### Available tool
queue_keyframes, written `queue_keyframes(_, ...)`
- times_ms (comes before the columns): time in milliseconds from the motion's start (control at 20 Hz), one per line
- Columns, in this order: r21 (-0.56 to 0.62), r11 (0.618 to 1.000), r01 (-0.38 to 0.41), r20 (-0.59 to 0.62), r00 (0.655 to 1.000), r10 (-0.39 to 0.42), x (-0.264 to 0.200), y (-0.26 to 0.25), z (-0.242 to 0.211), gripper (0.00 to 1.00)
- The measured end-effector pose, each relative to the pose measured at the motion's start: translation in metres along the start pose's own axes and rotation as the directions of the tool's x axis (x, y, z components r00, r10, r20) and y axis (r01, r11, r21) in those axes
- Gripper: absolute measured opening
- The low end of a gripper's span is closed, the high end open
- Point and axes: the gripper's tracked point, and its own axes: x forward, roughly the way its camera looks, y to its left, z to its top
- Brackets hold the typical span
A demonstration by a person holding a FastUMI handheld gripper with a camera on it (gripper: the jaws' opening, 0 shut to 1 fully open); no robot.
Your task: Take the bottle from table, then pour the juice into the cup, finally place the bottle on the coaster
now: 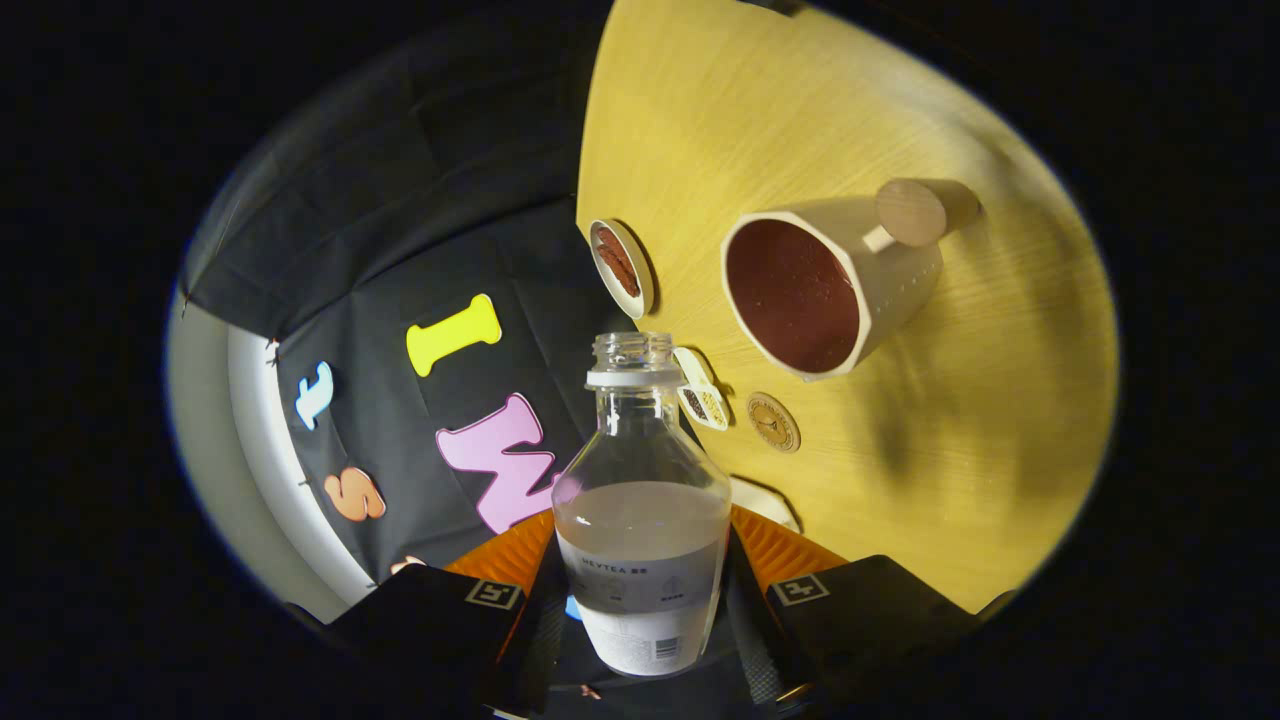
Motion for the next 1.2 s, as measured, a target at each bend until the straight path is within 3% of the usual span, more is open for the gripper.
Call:
queue_keyframes(200, -0.259, 0.966, -0.008, 0.065, 0.998, 0.026, -0.007, 0.004, -0.003, 0.75)
queue_keyframes(300, -0.382, 0.924, -0.026, 0.096, 0.993, 0.068, -0.013, 0.013, -0.005, 0.75)
queue_keyframes(450, -0.556, 0.831, -0.009, 0.165, 0.979, 0.12, -0.02, 0.031, -0.004, 0.75)
queue_keyframes(700, -0.794, 0.602, 0.079, 0.233, 0.955, 0.182, -0.023, 0.045, -0.01, 0.75)
queue_keyframes(950, -0.906, 0.414, 0.086, 0.198, 0.951, 0.237, -0.031, 0.073, -0.031, 0.75)
queue_keyframes(1200, -0.99, 0.128, 0.058, 0.091, 0.957, 0.275, -0.033, 0.092, -0.072, 0.75)
